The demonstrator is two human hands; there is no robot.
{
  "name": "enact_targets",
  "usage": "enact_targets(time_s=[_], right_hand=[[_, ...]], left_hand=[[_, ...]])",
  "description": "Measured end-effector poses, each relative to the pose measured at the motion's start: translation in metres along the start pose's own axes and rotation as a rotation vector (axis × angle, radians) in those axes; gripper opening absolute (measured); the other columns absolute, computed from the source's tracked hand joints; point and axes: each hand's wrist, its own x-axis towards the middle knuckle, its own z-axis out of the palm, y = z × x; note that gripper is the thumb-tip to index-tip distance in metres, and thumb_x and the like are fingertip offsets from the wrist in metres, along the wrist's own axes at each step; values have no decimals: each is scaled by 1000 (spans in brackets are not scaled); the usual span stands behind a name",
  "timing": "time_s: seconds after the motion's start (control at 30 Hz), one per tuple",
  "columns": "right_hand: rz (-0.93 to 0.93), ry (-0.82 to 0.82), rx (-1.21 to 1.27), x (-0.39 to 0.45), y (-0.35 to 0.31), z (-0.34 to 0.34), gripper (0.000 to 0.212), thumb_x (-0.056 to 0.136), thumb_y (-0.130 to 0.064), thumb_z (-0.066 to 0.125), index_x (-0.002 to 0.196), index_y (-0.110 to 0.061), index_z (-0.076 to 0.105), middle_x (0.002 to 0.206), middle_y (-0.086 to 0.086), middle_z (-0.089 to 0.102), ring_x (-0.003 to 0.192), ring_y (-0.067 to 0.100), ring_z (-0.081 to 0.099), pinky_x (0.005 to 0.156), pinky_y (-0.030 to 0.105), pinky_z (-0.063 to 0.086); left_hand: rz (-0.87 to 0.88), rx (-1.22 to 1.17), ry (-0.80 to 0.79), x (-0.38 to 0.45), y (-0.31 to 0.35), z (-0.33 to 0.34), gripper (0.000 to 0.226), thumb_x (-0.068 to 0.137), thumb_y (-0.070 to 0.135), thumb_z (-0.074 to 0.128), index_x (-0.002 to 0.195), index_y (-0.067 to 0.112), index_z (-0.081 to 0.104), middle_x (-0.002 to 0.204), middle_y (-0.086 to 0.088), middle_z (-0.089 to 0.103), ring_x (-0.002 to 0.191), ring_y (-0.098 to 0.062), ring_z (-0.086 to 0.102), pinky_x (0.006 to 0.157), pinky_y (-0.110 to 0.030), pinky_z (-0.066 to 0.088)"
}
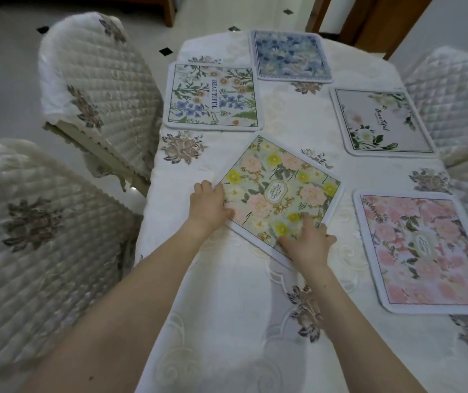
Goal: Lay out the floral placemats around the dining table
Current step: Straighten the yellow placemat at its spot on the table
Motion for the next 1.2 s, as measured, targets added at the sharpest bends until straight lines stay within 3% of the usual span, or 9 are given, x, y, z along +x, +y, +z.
enact_targets(time_s=[0.2, 0.37, 0.43, 0.6, 0.8, 1.03, 1.2], right_hand=[[-57, 25, 76, -5, -4, 7, 71, 71, -32, 74, 134, -19, 43, 137, 17, 43, 123, 38, 36, 93, 38, 31], [93, 30, -61, -8, -8, 4, 85, 67, -45, 74, 137, -28, 31, 137, 25, 34, 124, 43, 32, 101, 54, 34], [134, -16, -65, -7, -2, 0, 94, 64, -54, 74, 140, -28, 26, 139, 28, 30, 126, 44, 29, 104, 54, 32], [-6, -62, -119, -9, 11, -5, 93, 65, -58, 71, 141, -30, 26, 125, 24, 40, 119, 40, 31, 92, 46, 38], [-64, -83, -133, -27, 15, -3, 90, 67, -55, 71, 142, -29, 28, 129, 23, 36, 119, 42, 31, 97, 47, 36], [-157, -132, -159, -66, 16, 9, 90, 67, -52, 69, 142, -28, 27, 127, 21, 35, 117, 40, 30, 96, 47, 33], [-231, -177, -220, -95, 13, 18, 89, 67, -53, 69, 142, -27, 28, 125, 21, 35, 114, 39, 31, 94, 46, 35]], left_hand=[[-110, -92, 46, -32, -1, 7, 50, 72, 39, 68, 107, 9, 49, 116, -17, 44, 111, -33, 35, 90, -40, 37], [-128, -127, 46, -64, -3, 14, 55, 77, 37, 66, 119, 8, 46, 120, -17, 42, 113, -34, 35, 93, -38, 38], [-133, -153, 46, -70, -6, 14, 53, 78, 33, 65, 121, 9, 46, 120, -17, 42, 113, -33, 35, 94, -37, 38], [-132, -270, 84, -75, -7, 14, 45, 78, 19, 67, 117, 7, 50, 119, -16, 41, 113, -32, 34, 94, -36, 38], [-185, -324, 188, -104, -5, 19, 29, 78, 5, 65, 104, 2, 54, 116, -17, 41, 109, -33, 33, 92, -34, 36], [-303, -315, 225, -163, -25, 27, 30, 77, 12, 70, 102, 6, 54, 113, -13, 41, 107, -28, 33, 85, -27, 29], [-405, -312, 241, -207, -40, 28, 38, 75, 15, 72, 108, 6, 54, 118, -14, 41, 114, -30, 32, 97, -36, 34]])
